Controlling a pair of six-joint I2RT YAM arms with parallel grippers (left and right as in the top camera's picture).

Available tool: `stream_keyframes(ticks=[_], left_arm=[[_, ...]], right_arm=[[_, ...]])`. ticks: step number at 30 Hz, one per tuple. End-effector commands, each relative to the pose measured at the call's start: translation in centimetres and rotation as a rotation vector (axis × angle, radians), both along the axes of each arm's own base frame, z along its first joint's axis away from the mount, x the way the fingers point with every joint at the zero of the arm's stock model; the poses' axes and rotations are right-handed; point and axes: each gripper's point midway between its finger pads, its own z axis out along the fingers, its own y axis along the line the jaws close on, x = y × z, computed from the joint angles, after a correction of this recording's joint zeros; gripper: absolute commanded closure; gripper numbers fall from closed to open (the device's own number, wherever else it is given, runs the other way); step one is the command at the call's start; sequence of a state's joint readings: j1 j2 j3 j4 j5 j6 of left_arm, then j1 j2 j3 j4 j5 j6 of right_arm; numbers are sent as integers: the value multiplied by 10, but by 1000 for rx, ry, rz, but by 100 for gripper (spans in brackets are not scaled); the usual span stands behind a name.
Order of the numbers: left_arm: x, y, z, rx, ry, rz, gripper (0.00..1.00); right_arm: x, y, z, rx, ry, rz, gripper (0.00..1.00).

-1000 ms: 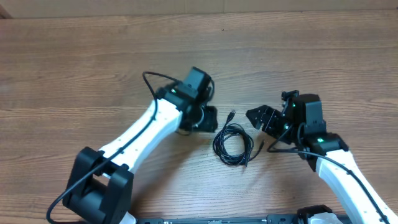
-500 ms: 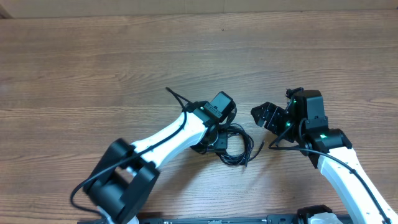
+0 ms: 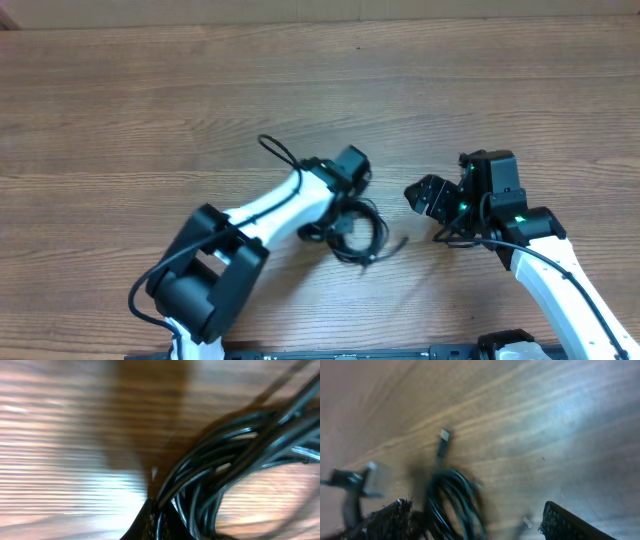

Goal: Untangle cables

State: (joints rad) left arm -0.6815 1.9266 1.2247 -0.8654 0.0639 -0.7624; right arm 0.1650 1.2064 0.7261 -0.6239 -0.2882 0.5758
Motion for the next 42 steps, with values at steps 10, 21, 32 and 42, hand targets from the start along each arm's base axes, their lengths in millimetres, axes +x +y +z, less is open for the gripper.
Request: stream_keyframes(ticks=[10,21,32,42], left_arm=[[72,-12,105,-265,-338,-503,96],[71,-22,123,-323,-398,-584,96],[75,-29,128,-356,-429,-603,96],[73,-35,130,-355,-450,-664,96]], right_arm=[[-10,46,32,156,-158,387,22],[2,57,48,342,-77,194,37],[31,60,11,489,179,-128,49],[48,83,8,500,135,-153,52]])
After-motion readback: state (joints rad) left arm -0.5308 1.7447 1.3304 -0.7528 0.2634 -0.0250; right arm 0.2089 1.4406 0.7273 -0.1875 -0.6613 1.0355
